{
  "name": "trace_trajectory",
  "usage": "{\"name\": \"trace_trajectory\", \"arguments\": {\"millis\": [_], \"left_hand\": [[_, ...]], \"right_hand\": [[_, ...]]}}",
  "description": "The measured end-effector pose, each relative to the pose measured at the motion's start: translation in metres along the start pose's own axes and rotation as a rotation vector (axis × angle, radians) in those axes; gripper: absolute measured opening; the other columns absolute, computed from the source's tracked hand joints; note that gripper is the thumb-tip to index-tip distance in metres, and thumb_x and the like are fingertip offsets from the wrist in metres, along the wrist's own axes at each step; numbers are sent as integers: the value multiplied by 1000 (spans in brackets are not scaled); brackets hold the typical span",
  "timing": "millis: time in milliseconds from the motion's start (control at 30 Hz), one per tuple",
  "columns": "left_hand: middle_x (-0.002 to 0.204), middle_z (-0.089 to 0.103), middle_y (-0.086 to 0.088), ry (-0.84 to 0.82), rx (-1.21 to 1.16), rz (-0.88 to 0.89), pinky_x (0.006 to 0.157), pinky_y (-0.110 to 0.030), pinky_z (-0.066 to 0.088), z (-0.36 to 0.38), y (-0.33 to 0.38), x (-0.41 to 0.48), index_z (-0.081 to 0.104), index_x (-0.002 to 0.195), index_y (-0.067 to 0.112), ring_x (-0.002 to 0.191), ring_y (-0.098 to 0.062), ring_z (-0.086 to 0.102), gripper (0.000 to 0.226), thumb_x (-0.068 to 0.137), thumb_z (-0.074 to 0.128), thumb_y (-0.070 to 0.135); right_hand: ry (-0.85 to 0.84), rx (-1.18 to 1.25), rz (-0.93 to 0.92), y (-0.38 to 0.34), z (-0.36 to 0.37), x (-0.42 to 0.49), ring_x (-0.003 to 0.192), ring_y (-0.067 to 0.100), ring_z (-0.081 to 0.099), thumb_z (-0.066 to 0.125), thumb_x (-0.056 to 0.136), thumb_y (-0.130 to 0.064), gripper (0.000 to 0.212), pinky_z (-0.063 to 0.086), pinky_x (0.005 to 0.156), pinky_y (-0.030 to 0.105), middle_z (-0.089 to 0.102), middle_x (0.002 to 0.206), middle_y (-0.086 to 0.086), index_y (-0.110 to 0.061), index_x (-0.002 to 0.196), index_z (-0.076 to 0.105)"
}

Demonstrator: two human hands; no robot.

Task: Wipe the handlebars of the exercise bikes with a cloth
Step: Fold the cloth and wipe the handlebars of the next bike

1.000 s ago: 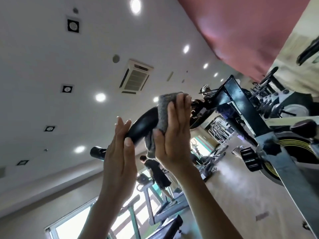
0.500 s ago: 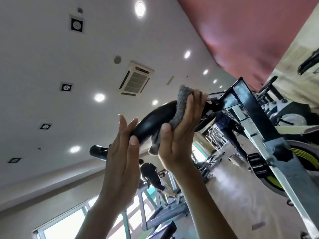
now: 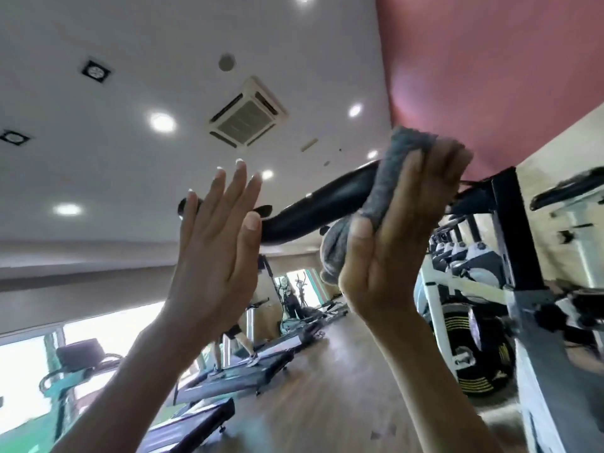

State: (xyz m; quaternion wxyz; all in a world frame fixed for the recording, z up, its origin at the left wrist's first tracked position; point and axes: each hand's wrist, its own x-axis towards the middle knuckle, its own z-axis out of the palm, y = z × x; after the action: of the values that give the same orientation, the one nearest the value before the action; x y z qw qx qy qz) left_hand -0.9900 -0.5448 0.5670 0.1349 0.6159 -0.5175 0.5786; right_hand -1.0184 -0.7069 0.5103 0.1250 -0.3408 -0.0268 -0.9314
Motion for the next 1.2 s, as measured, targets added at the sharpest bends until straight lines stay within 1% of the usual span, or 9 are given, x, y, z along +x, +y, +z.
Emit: {"name": "trace_trajectory", "arguments": {"millis": [133, 300, 400, 567, 733, 800, 867, 1000, 1200], "left_hand": [[161, 5, 10, 103, -52, -18, 122, -29, 0, 10, -11, -2, 17, 154, 21, 149, -3, 0, 58, 101, 10, 43], [163, 15, 0, 151, -101, -20, 122, -35, 2, 16, -25, -4, 24, 152, 15, 150, -9, 4, 59, 102, 11, 42], [159, 26, 0, 198, -135, -15, 121, -42, 9, 21, -26, -3, 32, 149, 13, 147, -5, 9, 55, 103, 14, 37], [159, 22, 2, 218, -131, 17, 121, -27, 2, 22, -28, -3, 34, 149, 14, 145, 4, 3, 53, 103, 16, 34], [161, 20, -1, 247, -143, -2, 120, -22, -3, 24, -24, -4, 32, 149, 13, 146, 2, 1, 53, 102, 18, 31], [160, 23, -4, 257, -154, -13, 121, -27, -1, 26, -23, -3, 32, 149, 11, 148, -6, 7, 53, 102, 18, 31], [158, 27, -5, 262, -156, -18, 122, -36, 5, 27, -22, -4, 32, 149, 11, 149, -14, 14, 53, 102, 18, 30], [158, 30, -4, 246, -132, -10, 122, -39, 8, 24, -25, -5, 31, 150, 11, 148, -15, 17, 53, 102, 19, 31], [159, 27, -1, 231, -148, -13, 122, -35, 5, 20, -24, -6, 31, 151, 13, 149, -12, 14, 55, 102, 17, 33]], "right_hand": [[-65, -294, -457, 20, -2, -5, 148, 19, -11, 18, 102, -37, 57, -2, 120, 47, -11, 161, -9, -23, 154, -2], [18, -188, -109, 11, -10, 4, 145, 43, 8, 24, 100, -29, 54, 6, 119, 58, 17, 151, 22, 0, 146, 19], [-67, -357, -327, -5, 3, -9, 147, 36, -4, 24, 99, -31, 60, 2, 119, 53, 3, 161, 9, -8, 153, 9], [-210, -553, -618, 5, -10, -10, 149, 23, -12, 25, 102, -36, 60, -7, 120, 47, -10, 162, 0, -17, 154, 2], [-112, -400, -195, 0, -30, 19, 146, 37, 15, 22, 102, -32, 54, -2, 118, 57, 31, 153, 19, -1, 144, 32], [-153, -453, -235, -18, -21, 14, 145, 39, 18, 24, 100, -30, 53, 2, 120, 53, 35, 150, 22, 1, 141, 36], [-287, -537, -424, -30, -12, 3, 146, 31, 13, 24, 100, -31, 52, 1, 121, 47, 34, 151, 17, -4, 144, 34], [-441, -639, -622, -31, -19, 3, 148, 26, 14, 31, 101, -35, 51, 3, 121, 47, 32, 154, 9, -13, 148, 31], [-222, -640, -327, -26, -30, 15, 141, 38, 25, 30, 100, -28, 51, 14, 119, 54, 41, 147, 22, 2, 139, 41]]}}
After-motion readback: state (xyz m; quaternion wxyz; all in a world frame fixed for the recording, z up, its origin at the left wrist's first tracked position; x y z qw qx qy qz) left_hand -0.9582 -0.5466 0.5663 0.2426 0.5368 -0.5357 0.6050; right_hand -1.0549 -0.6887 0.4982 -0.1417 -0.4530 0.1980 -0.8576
